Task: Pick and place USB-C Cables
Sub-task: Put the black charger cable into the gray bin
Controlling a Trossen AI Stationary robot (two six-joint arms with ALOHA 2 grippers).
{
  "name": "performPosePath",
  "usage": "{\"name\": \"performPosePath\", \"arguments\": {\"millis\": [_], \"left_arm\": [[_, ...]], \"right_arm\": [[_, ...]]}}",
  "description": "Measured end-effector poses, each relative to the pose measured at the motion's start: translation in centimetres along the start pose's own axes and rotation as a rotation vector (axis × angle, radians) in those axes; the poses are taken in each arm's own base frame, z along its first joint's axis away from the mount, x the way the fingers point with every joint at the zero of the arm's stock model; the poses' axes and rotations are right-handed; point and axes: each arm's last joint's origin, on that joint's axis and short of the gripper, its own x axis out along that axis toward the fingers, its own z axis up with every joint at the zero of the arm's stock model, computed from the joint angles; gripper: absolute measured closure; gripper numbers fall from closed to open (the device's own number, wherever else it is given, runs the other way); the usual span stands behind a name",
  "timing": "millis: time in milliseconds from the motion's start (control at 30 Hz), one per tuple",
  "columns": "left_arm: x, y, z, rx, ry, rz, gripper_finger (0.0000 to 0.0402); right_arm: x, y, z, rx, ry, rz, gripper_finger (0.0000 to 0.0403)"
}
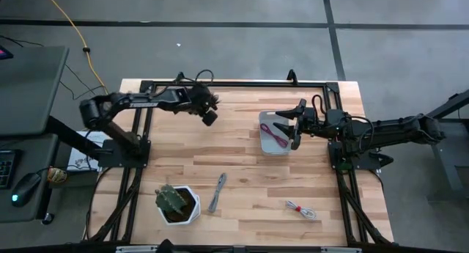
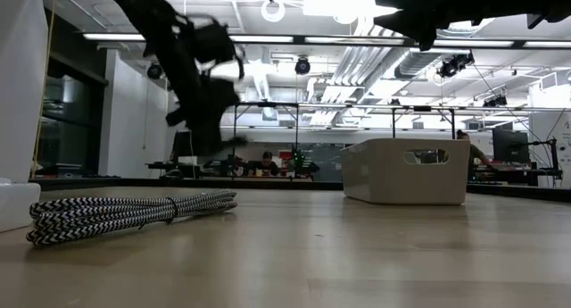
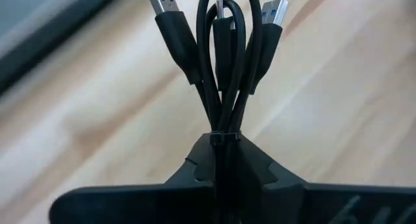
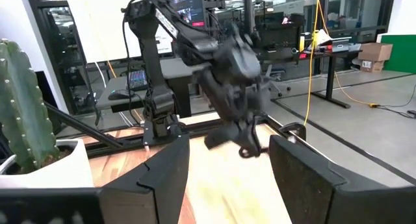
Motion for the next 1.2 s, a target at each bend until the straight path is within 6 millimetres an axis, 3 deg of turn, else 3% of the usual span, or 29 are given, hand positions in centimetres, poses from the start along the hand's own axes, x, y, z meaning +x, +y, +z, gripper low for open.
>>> {"name": "performPosePath", "arguments": {"millis": [200, 367, 567, 733, 867, 1033, 1200], "left_arm": [[-3.9, -3.6, 1.7, 0.070, -0.311, -0.108, 0.0401], [-6.0, -7.3, 2.5, 0.112, -0.555, -0.228, 0.0401], [-7.0, -11.6, 2.5, 0.160, -0.762, -0.374, 0.0401], [-7.6, -14.1, 1.2, 0.213, -0.922, -0.433, 0.0401], [-7.5, -14.3, -1.5, 0.216, -1.042, -0.509, 0.0401], [-6.5, -12.8, -5.4, 0.189, -1.094, -0.661, 0.0401], [-5.8, -11.6, -7.3, 0.143, -1.081, -0.717, 0.0401]], "right_arm": [[0.0, 0.0, 0.1, 0.001, -0.005, 0.000, 0.0199], [0.0, 0.0, 0.1, 0.002, -0.012, 0.001, 0.0199], [0.0, 0.0, 0.1, 0.001, -0.007, 0.001, 0.0199], [0.0, 0.0, -0.2, -0.003, 0.016, -0.001, 0.0199], [0.0, 0.0, -0.2, -0.004, 0.019, -0.002, 0.0199], [0.0, 0.0, -0.2, 0.011, 0.018, -0.001, 0.0199], [0.0, 0.0, -0.1, 0.014, 0.003, 0.005, 0.0199]]}}
